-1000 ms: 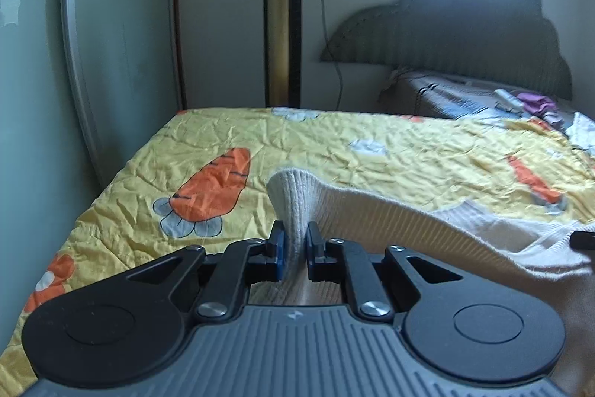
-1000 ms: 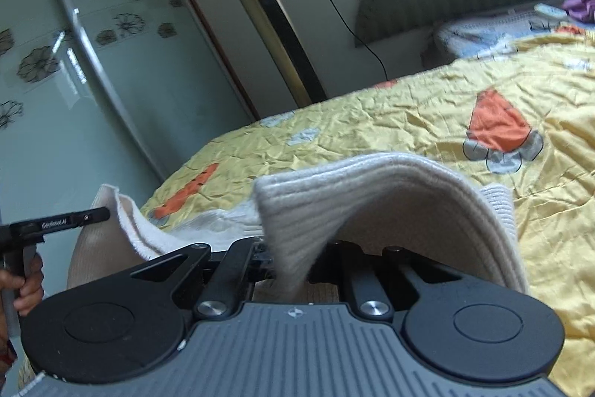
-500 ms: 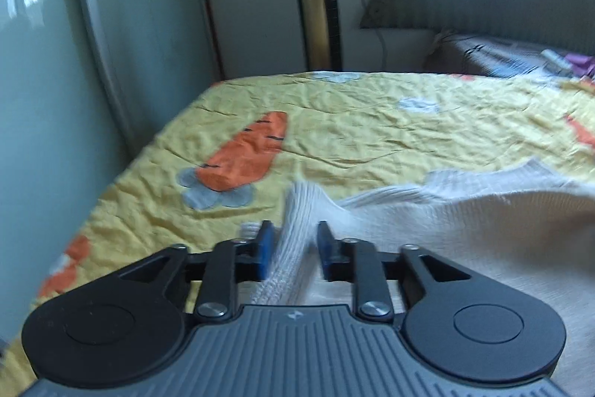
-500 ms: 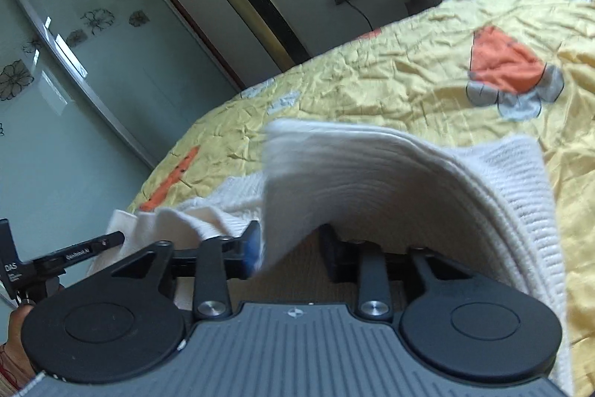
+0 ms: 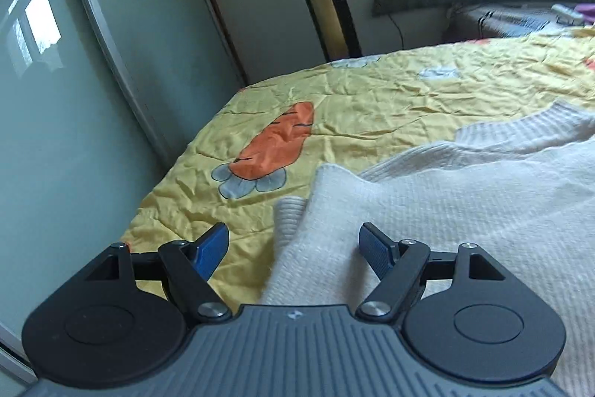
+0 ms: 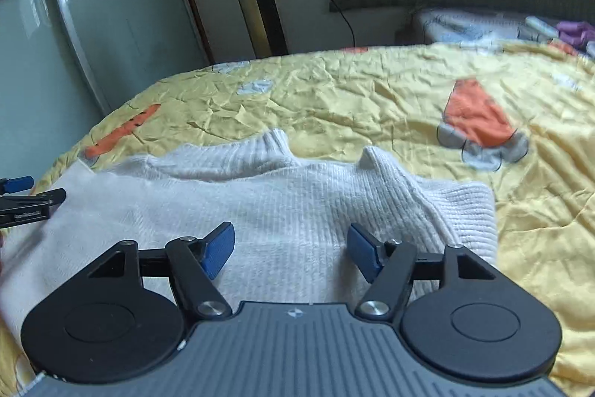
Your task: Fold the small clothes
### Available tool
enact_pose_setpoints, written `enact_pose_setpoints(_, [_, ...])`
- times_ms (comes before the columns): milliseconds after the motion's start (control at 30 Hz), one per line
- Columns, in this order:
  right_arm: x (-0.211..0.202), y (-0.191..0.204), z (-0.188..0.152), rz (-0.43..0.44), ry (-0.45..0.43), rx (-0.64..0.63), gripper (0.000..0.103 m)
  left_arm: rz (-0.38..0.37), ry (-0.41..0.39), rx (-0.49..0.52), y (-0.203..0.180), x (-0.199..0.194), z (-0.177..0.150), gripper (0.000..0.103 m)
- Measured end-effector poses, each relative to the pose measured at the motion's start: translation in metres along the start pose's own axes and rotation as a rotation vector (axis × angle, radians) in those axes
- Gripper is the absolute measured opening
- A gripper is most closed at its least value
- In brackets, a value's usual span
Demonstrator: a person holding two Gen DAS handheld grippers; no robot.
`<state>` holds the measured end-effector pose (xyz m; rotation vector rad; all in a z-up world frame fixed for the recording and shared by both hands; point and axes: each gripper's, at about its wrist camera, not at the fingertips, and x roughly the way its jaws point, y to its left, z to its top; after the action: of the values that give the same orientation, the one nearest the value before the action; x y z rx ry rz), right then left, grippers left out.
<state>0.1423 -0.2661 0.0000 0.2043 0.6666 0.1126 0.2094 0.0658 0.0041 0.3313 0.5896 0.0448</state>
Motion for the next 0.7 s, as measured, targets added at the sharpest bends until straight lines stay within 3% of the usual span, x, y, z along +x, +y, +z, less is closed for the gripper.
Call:
enact_pose_setpoints(67, [-0.011, 0.014, -0.006, 0.010, -0.030, -0.077, 0.074, -0.004, 0.011, 0.000, -0.003, -0.004, -0.003, 0.077])
enact_pose_setpoints(100, [-0.014, 0.021, -0.009, 0.004, -0.031, -0.121, 0.080, -0.001, 0.023, 0.002, -0.004, -0.004, -0.005, 0.077])
enact_pose_setpoints(167, [-0.009, 0.030, -0.015, -0.033, 0.002, -0.202, 0.086, 0.004, 0.038, 0.000, -0.005, -0.005, -0.009, 0.077])
enact_pose_setpoints(233, [-0.002, 0.030, -0.020, -0.074, 0.041, -0.225, 0.086, -0.005, 0.043, -0.018, -0.001, -0.008, -0.012, 0.077])
enact_pose_setpoints(400, [-0.024, 0.011, -0.023, -0.013, -0.007, -0.082, 0.086, -0.035, 0.057, -0.064, 0.011, -0.014, -0.018, 0.077])
enact_pose_setpoints(700, [-0.069, -0.016, -0.038, -0.005, -0.053, 0.027, 0.086, -0.082, 0.049, -0.166, 0.033, -0.040, -0.037, 0.078])
